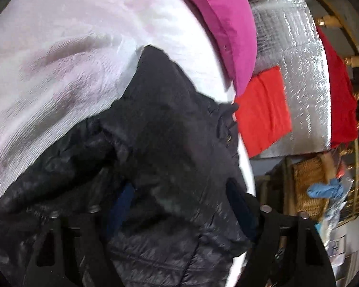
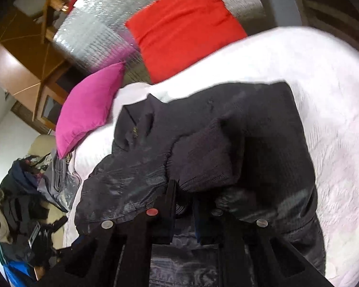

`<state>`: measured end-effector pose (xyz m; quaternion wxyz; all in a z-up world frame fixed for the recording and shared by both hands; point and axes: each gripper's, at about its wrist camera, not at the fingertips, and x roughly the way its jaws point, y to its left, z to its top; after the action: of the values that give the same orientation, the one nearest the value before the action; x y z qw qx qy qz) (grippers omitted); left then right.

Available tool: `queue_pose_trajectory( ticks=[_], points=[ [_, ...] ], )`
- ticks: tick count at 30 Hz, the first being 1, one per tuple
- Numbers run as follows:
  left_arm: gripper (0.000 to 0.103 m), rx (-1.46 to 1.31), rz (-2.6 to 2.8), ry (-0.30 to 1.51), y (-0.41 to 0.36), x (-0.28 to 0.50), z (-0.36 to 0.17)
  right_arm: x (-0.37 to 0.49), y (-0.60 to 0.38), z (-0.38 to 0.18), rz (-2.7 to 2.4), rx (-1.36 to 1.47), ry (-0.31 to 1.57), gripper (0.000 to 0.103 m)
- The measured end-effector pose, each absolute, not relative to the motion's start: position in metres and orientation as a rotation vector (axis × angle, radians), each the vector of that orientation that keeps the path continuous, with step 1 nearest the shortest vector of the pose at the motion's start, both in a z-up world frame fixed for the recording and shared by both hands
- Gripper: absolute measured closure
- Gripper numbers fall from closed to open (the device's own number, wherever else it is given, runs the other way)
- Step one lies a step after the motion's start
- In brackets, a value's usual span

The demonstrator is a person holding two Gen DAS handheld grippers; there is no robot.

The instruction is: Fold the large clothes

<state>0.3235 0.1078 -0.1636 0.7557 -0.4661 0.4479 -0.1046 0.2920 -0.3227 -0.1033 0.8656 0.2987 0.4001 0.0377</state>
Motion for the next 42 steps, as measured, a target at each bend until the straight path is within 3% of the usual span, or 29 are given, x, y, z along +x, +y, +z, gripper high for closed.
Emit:
queue_pose_trajectory(
  ticks=[1,2,5,7,9,12,13,14,17,29,33,39,42],
  points=[
    [0.068,-1.017,-0.225,0.971,0.11,0.326,-0.162,0.291,-0.322,-0.097,0.078,0.611,0.822,0.09],
    [0.091,-1.013,-0.226,0.961,0.113,0.329,-0.161,0.289,-0.322,-0.09,0.072,0.593,0.801,0.091],
    [0.091,-0.934,-0.226,0.876,0.117,0.327,-0.154,0.286,-0.317,-0.079,0.076,0.547,0.749,0.091],
    [0.092,-0.928,-0.192,0.948,0.114,0.33,-0.172,0.292,-0.312,-0.097,0.05,0.514,0.807,0.091],
    [0.092,-0.934,-0.153,1.029,0.113,0.333,-0.195,0.299,-0.315,-0.134,0.019,0.55,0.913,0.091],
    [0.084,-0.934,-0.15,1.031,0.114,0.33,-0.199,0.29,-0.324,-0.151,0.041,0.648,0.896,0.085],
    [0.076,-0.918,-0.136,1.031,0.114,0.329,-0.195,0.289,-0.325,-0.148,0.049,0.652,0.892,0.083],
    [0.065,-0.906,-0.117,1.028,0.115,0.328,-0.19,0.289,-0.325,-0.144,0.053,0.648,0.891,0.073],
    [0.043,-0.911,-0.085,1.013,0.118,0.316,-0.174,0.283,-0.331,-0.129,0.072,0.68,0.857,0.027],
    [0.04,-0.712,-0.111,0.87,0.116,0.306,-0.101,0.266,-0.319,-0.063,0.19,0.656,0.733,0.027],
    [0.04,-0.686,-0.153,0.906,0.1,0.335,-0.116,0.293,-0.304,-0.076,0.218,0.656,0.763,0.027],
    [0.042,-0.668,-0.163,1.031,0.091,0.357,-0.173,0.314,-0.309,-0.144,0.167,0.713,0.927,0.028],
    [0.043,-0.591,-0.176,1.014,0.085,0.351,-0.17,0.311,-0.308,-0.141,0.174,0.687,0.913,0.028]
  ],
)
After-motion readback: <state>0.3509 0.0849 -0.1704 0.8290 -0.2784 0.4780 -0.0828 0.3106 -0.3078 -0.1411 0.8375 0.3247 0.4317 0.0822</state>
